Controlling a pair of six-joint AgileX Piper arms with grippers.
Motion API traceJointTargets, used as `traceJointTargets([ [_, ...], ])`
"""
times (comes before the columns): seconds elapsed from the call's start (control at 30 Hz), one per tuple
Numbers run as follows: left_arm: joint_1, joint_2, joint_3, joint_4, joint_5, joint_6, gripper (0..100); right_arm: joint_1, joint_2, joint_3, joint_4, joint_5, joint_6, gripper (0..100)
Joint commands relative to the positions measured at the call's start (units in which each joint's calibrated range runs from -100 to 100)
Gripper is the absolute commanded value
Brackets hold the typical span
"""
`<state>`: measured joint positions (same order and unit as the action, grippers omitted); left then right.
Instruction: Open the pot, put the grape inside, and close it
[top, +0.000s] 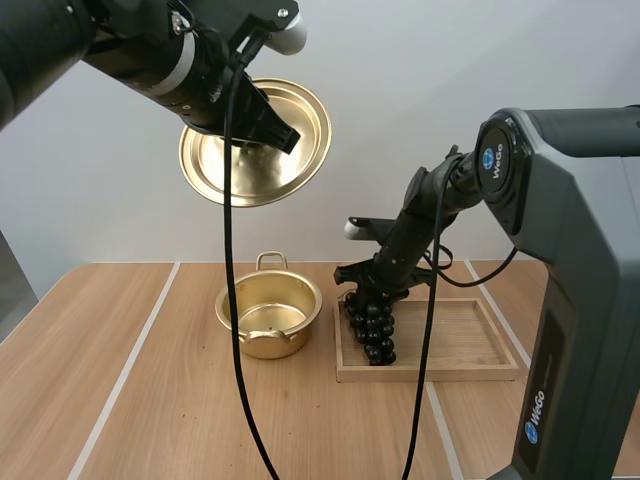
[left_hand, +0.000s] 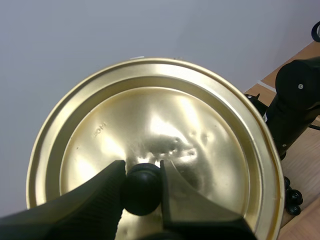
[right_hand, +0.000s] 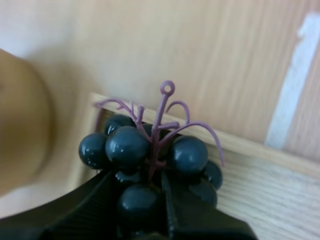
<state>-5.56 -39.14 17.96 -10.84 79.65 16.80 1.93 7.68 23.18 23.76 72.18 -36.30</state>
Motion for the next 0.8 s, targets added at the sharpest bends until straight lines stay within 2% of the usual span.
traceJointTargets([
  [0.0,-0.17,-1.9,-1.3,-1.3,-1.6,-0.6,0,0.1,-4.1,-3.1,1.7,-0.2,-0.7,0],
  [0.27,-0.17,-7.3,-6.3,-1.2,-2.8,-0.5,0,0.1,-11.7,-10.1,2.5,7.7,-0.9,0],
  [0.5,-0.17,-10.5,-7.3,-1.3,-4.4,-0.5,0,0.4,-14.4,-17.6,9.5,13.6,-3.4,0],
  [0.77,-0.17,-12.2,-11.5,-1.3,-3.8,-1.8,0,6.5,-14.2,-21.1,9.8,12.7,-3.5,0],
])
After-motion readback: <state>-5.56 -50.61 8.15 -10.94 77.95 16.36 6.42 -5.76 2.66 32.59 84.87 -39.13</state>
